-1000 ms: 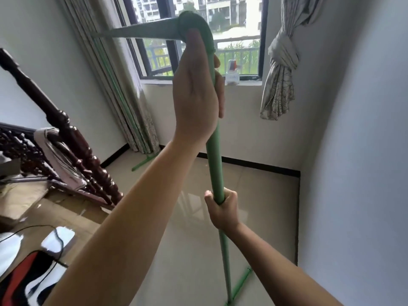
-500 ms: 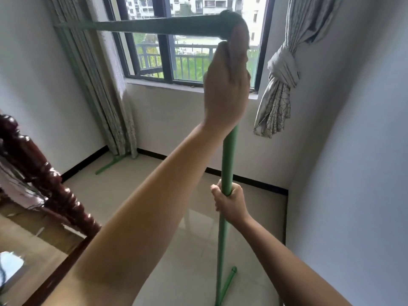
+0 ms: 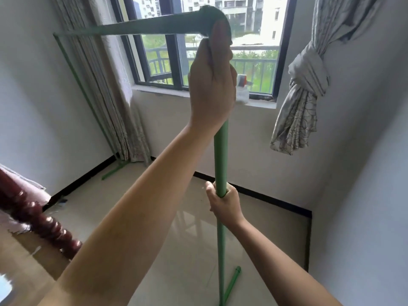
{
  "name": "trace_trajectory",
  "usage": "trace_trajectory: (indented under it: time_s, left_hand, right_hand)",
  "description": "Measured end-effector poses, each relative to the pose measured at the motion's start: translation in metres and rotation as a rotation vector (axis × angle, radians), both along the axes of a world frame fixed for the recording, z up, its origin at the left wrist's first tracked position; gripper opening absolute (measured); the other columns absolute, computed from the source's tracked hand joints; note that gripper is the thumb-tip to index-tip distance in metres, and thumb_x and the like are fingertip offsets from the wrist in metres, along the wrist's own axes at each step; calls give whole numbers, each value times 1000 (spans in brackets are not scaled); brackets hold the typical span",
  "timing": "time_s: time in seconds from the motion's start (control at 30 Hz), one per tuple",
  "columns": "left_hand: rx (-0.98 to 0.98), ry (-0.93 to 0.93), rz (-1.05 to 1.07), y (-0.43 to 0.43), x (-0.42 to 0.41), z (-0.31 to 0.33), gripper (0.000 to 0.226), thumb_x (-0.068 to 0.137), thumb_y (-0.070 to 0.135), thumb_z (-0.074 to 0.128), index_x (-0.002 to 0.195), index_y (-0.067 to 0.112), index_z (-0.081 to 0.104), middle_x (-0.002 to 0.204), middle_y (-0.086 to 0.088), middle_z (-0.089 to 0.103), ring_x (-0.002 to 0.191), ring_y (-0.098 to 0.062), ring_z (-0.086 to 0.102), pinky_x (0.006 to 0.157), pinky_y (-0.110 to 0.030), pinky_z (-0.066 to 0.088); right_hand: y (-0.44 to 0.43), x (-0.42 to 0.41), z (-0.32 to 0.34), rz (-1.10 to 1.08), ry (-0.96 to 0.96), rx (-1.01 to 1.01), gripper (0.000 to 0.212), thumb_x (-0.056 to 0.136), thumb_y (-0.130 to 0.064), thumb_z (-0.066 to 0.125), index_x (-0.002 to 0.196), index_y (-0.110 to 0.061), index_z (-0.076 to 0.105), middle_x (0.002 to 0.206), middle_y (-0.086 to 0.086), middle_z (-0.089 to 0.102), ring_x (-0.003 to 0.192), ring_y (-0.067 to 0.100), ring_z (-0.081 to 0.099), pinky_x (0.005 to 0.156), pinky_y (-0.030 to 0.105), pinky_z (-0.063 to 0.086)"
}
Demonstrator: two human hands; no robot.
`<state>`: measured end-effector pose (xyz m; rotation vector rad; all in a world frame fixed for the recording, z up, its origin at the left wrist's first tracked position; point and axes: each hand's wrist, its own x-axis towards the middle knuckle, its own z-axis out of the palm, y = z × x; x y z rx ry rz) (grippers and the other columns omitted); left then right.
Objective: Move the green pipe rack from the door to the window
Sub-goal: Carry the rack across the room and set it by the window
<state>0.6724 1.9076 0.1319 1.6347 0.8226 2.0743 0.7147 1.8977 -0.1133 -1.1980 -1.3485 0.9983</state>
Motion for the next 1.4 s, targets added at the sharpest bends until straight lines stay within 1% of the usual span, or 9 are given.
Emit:
trace_trajectory:
  time_s: [0.1,0.27,0.37,0.53,0.77,0.97,1.1,1.2,1.4]
  left_hand:
    - [-37,-58,137,40,16,-1,39,103,34,35,80,4,46,56,-22,36,38,-26,36,36,-38,33]
    - [-98,-78,275,101,43,1,46,99,48,31,94,9,55,68,-13,39,53,-43,34,45,-50,35]
    - [-122,-90,333,133,57,4,46,97,51,29,72,15,42,66,-14,35,54,-40,30,45,-52,32]
    - [-76,-55,388,168,49,10,54,98,48,31,68,5,42,57,-29,30,44,-44,31,37,-47,29]
    - [-145,-63,330,222,26,9,56,105,42,26,68,4,45,53,-29,31,32,-26,34,31,-34,30]
    - [-119,-28,214,260,32,5,46,107,33,28,77,4,47,58,-37,33,35,-28,32,32,-39,27]
    - [-54,5,135,277,37,-1,31,105,23,40,84,2,48,57,-34,32,40,-39,28,35,-44,25]
    - [-1,47,112,286,36,-20,24,100,25,49,87,5,46,58,-30,36,41,-35,35,38,-42,33]
    - [-39,46,36,290,46,-93,32,97,39,53,81,12,45,50,-22,42,34,-27,43,32,-33,33]
  right_hand:
    - [47,14,0,140,33,-60,54,89,-28,73,59,4,41,53,15,45,47,23,49,49,30,46]
    - [117,29,-3,217,54,-111,54,82,-6,68,48,-19,28,45,-6,27,43,16,26,48,34,28]
    - [154,28,-9,110,10,-79,47,71,-13,55,44,-23,18,47,-7,21,46,18,20,48,35,22]
    - [187,17,-6,46,-11,-59,40,69,-19,53,44,-22,21,49,-4,22,51,21,24,48,38,25]
    - [240,5,-3,121,-43,-39,40,73,-17,55,52,-19,20,48,-5,24,49,19,25,49,34,28]
    - [283,19,-10,133,-47,-13,49,80,-17,59,46,-22,23,45,-10,26,45,15,26,48,33,29]
    - [294,37,-13,154,-174,38,53,85,-30,67,50,-16,30,46,-3,35,44,21,35,50,35,38]
    - [293,52,-30,181,-302,59,48,84,-44,70,58,-10,49,56,9,60,54,22,58,59,34,50]
    - [299,80,-73,342,-496,-147,56,82,-63,62,69,-9,59,69,10,68,60,15,60,66,39,55]
